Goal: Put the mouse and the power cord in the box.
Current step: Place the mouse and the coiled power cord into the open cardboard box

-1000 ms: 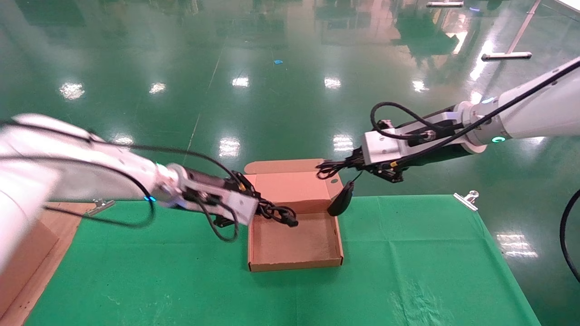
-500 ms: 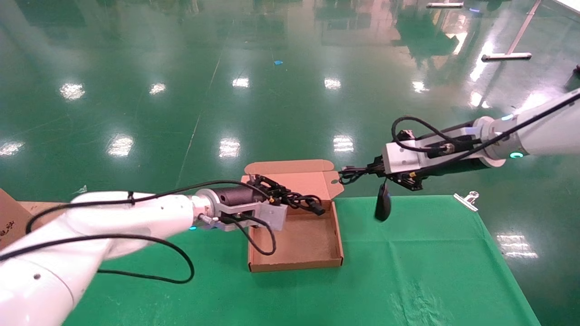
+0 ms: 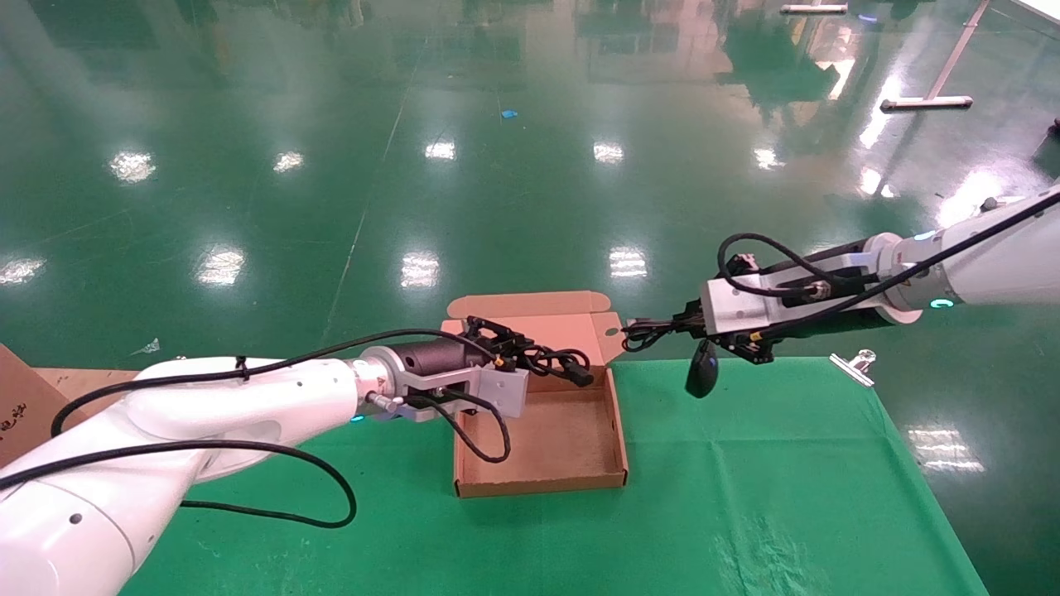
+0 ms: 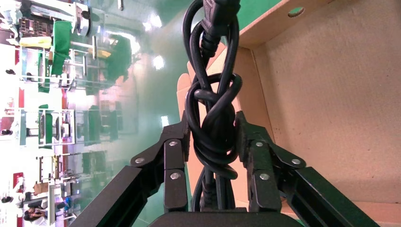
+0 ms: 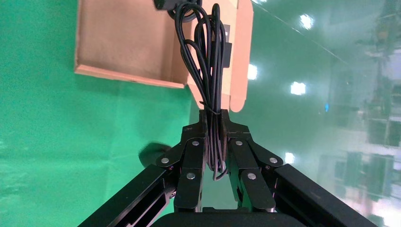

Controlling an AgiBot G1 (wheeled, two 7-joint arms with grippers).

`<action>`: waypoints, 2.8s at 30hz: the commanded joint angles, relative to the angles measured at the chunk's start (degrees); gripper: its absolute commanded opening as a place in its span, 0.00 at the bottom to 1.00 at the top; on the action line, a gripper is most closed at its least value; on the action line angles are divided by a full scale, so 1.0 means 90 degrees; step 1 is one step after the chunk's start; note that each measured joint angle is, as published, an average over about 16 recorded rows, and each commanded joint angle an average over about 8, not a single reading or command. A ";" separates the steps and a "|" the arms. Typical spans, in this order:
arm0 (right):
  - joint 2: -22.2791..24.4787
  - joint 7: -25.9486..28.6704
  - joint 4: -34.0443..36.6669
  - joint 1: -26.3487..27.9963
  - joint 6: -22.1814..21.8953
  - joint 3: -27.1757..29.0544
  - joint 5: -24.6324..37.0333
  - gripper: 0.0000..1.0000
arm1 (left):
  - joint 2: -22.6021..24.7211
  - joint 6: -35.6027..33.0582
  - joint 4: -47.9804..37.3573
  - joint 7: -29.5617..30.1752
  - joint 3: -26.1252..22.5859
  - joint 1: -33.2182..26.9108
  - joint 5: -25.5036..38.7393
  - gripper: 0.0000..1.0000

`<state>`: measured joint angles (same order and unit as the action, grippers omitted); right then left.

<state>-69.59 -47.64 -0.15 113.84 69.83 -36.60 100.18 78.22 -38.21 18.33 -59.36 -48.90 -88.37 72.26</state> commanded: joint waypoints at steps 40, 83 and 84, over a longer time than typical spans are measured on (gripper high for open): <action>-0.1041 0.1012 -0.2510 -0.1655 -0.1252 -0.0727 -0.0419 0.91 | -0.2311 -0.3021 -0.1389 -0.0279 0.0477 -0.0782 -0.2035 1.00; 0.0808 0.3111 -0.4693 -0.3256 -0.0171 0.0366 -0.2733 1.00 | -0.3326 -0.3973 0.1632 0.2992 0.1764 0.0728 -0.2592 1.00; 0.0887 0.3199 -0.4783 -0.3323 -0.0121 0.0416 -0.2831 1.00 | -0.3366 -0.4009 0.1755 0.3123 0.1816 0.0789 -0.2614 1.00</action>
<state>-61.59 -18.83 -43.22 83.92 68.75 -32.85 74.68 47.92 -74.30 34.15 -31.23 -32.55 -81.26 48.73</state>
